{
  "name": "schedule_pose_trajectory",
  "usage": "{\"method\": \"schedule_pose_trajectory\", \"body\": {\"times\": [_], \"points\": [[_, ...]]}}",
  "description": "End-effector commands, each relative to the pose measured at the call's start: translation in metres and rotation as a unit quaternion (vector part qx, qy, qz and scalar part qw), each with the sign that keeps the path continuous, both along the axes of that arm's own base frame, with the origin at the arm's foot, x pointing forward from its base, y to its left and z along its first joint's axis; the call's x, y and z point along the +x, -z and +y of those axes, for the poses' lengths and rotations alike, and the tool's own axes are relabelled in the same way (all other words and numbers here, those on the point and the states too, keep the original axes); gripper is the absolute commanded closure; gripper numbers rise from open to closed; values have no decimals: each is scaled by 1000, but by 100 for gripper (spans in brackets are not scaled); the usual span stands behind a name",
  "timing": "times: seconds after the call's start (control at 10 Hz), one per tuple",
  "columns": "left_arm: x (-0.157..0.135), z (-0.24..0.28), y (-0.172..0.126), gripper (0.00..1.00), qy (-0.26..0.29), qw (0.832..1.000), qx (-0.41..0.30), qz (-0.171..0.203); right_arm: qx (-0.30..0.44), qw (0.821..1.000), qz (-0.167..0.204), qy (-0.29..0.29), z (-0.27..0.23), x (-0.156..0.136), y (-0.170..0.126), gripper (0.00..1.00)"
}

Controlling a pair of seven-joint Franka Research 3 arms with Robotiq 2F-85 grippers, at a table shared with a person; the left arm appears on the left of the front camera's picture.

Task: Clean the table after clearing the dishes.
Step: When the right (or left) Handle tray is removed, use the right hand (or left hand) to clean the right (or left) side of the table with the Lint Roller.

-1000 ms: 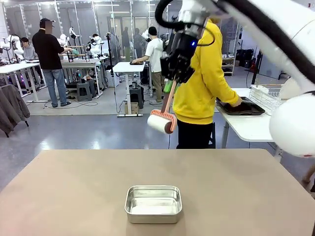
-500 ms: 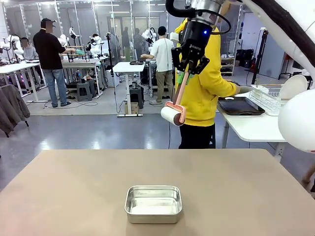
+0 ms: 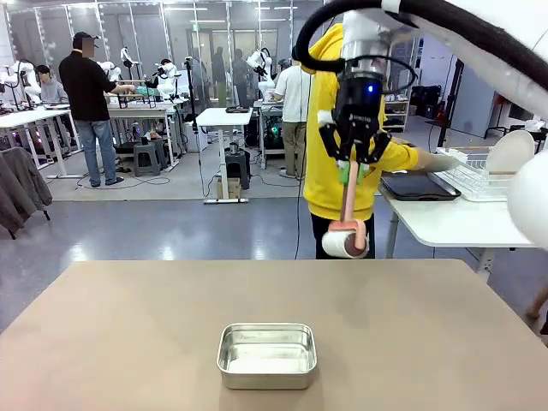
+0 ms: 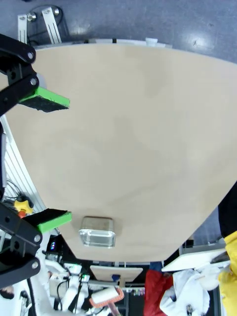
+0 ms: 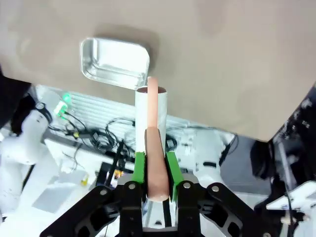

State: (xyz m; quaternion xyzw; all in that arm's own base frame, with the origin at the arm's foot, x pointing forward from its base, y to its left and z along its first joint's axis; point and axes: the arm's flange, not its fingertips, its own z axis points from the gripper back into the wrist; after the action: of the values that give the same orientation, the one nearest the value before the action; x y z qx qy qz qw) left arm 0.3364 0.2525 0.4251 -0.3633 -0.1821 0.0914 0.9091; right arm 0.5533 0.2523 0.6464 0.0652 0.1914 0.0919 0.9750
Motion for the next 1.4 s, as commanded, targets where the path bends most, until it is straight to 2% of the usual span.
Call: {"method": "schedule_pose_trajectory", "body": {"times": [0.0, 0.1, 0.2, 0.3, 0.5, 0.7, 0.8, 0.9, 1.3], "points": [[-2, 0, -2, 0, 0, 1000, -3, -2, -3, 999, 30, 16, -62, -182, 169, 90], [-2, 0, -2, 0, 0, 1000, -3, -2, -7, 998, 57, 16, -63, -178, 180, 90], [-2, 0, -2, 0, 0, 1000, -3, -2, -6, 999, 47, 11, -63, -178, 181, 90], [-2, 0, -2, 0, 0, 1000, -3, -2, 6, 1000, -1, 12, -61, -177, 179, 90], [-2, 0, -2, 0, 0, 1000, -3, -2, 3, 998, -51, 37, -62, -171, 171, 90], [-2, 0, -2, 0, 0, 1000, -3, -2, 12, 996, -83, 38, -70, -170, 163, 90], [-2, 0, -2, 0, 0, 1000, -3, -2, 62, 994, -92, 15, -74, -172, 156, 90], [-2, 0, -2, 0, 0, 1000, -3, -2, -10, 998, -54, 41, -59, -147, 158, 90], [-2, 0, -2, 0, 0, 1000, -3, -2, -10, 998, -54, 41, -59, -147, 158, 90]]}}
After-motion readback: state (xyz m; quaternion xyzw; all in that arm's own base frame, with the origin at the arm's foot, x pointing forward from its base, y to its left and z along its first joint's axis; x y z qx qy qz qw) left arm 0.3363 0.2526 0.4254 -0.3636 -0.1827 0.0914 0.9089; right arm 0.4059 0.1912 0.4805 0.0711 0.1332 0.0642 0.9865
